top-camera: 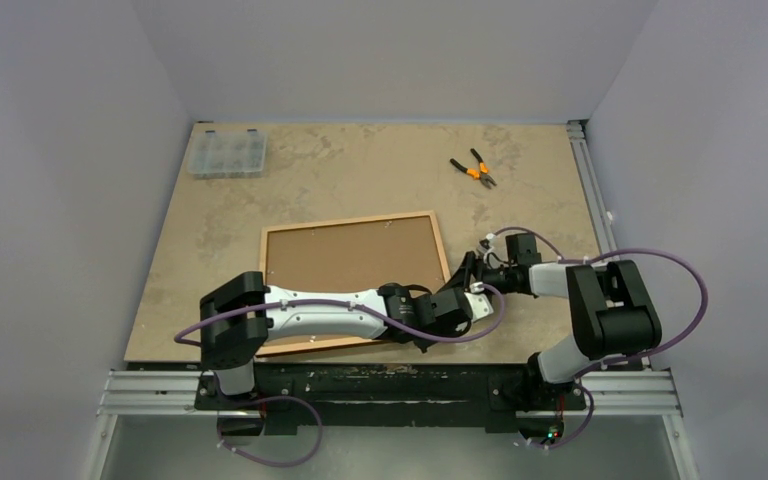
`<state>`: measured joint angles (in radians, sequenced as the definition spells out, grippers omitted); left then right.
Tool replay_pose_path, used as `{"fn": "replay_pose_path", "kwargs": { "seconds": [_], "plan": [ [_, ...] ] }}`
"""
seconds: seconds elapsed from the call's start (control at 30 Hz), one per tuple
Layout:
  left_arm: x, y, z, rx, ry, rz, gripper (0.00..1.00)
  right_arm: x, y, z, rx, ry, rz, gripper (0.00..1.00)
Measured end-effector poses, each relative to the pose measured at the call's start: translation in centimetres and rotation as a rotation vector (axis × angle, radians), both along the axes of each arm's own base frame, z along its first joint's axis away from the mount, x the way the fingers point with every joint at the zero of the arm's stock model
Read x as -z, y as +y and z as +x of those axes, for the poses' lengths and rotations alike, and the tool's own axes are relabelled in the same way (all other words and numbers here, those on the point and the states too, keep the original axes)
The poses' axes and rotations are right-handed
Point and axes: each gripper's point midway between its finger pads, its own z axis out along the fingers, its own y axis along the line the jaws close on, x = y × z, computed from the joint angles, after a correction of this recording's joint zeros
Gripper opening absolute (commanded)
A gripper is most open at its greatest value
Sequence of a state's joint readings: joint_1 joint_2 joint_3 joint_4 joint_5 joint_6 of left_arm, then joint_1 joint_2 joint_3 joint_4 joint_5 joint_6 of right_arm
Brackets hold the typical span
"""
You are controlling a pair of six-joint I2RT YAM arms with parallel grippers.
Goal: Put the photo into the frame
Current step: Turn over the photo frame at the center of the board.
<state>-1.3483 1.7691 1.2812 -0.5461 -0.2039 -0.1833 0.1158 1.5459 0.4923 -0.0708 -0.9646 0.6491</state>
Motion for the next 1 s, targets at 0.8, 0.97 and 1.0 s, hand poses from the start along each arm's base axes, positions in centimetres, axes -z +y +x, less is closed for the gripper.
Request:
{"fn": "replay_pose_path", "kwargs": {
  "seconds": [0.8, 0.97, 1.0],
  "plan": [
    [-9.6, 2.8, 2.5, -0.135, -0.139, -0.168, 0.88, -4.9, 0.6, 1.2, 0.052, -0.054, 0.059, 0.00],
    [-11.9, 4.3, 2.6, -0.109, -0.186, -0.174, 0.87, -7.3, 0.7, 2.2, 0.092, -0.034, 0.068, 0.00],
    [-12.0, 4.7, 2.6, -0.103, -0.194, -0.166, 0.87, -7.6, 0.8, 2.3, 0.100, -0.029, 0.072, 0.00]
  ]
}}
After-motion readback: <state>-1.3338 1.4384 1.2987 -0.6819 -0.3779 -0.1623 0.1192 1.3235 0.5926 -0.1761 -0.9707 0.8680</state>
